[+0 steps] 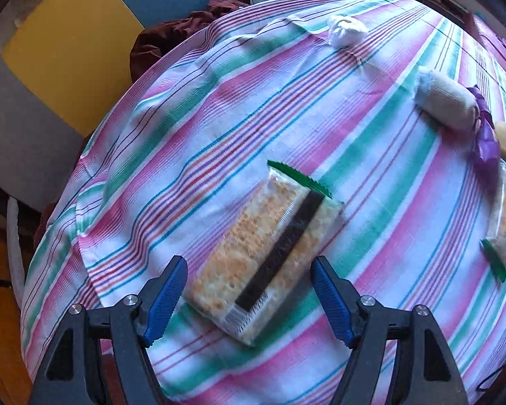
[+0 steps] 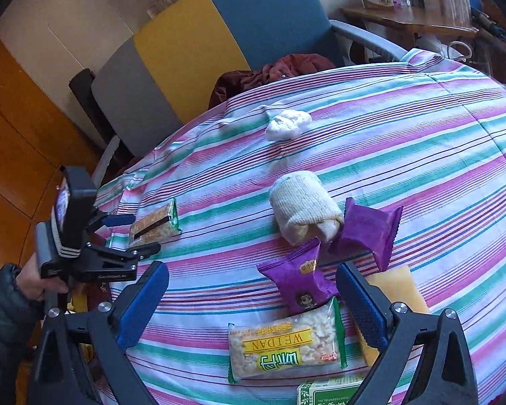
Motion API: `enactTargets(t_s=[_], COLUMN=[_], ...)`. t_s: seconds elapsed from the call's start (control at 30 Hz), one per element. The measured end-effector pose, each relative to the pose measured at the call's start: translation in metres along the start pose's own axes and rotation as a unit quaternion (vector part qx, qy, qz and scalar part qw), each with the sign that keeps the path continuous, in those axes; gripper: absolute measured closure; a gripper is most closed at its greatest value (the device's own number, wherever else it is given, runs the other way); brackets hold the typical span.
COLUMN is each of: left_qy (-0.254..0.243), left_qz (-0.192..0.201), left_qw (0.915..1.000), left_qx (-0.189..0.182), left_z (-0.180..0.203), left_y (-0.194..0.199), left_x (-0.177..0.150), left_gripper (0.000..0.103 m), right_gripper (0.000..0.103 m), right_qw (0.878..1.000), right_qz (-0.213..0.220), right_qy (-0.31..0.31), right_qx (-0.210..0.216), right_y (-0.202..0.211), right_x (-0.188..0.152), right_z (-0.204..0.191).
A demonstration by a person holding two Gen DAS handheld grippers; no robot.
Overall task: Organize objects
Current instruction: 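Grasp the cracker packet with the left gripper while the right gripper moves toward the white tissue, then lift the cracker packet with the left gripper while the right gripper grasps the white tissue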
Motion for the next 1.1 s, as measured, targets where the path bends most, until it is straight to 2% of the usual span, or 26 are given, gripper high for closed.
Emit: enactTargets(t_s=[0.1,0.13,0.2,0.23,0.47,0.63,0.8,0.97,1.1], left_qy=[0.035,0.058,0.074,0.081,0.112,0.139,0.148,0.157,0.164], left_qz=[0.002,0.005,0.007,0.012,0.021,0.024,0.026,0.028,0.031], left_qw=[0.9992,0.9976,0.9964,0.9958,0.9933,0.9898,0.9886,0.9869,0.9857], left_qx=[-0.021,-0.038,-0.040,-0.042,-0.020,-0.022,-0.018,-0.023,-0.024], left_z=[-0.005,-0.006,-0.004,-0.001,0.013,0.015,0.016,0.017,0.017], left_y=[-0.004,-0.004,-0.002,0.001,0.015,0.022,0.026,0.030,0.034], left_x=[0.003,0.002,-0.001,-0.003,-0.025,-0.037,-0.044,-0.051,-0.057], left_gripper=[0.030,0.041,0.045,0.053,0.055,0.055,0.055,0.055,0.055], right_gripper=[0.003,0.003,0.003,0.003,0.004,0.006,0.010,0.024,0.025], right_qw=[1.000,1.000,1.000,1.000,1.000,0.999,0.998,0.995,0.991], right_qz=[0.001,0.002,0.004,0.005,-0.012,0.004,0.004,-0.023,-0.033], right_qy=[0.000,0.000,0.002,0.004,0.005,0.016,0.008,-0.056,-0.088], right_qx=[-0.002,-0.003,-0.005,-0.006,-0.014,-0.038,-0.063,-0.078,-0.092], right_y=[0.001,0.001,0.002,0.002,-0.003,-0.015,-0.058,-0.113,-0.147], right_x=[0.000,0.000,0.000,0.000,0.006,0.045,0.091,0.122,0.136], right_z=[0.001,0.001,0.001,0.000,0.001,0.005,0.018,0.038,0.046])
Point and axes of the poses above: each gripper's, at about its wrist camera, not at the fingertips, and y roughly against the way its jaws point, z to its right, x to its top, the point moved 4 cm from there along -y, roughly the way its jaws point, and after that the axes turned 7 degrees about z, right-handed, at the moved point
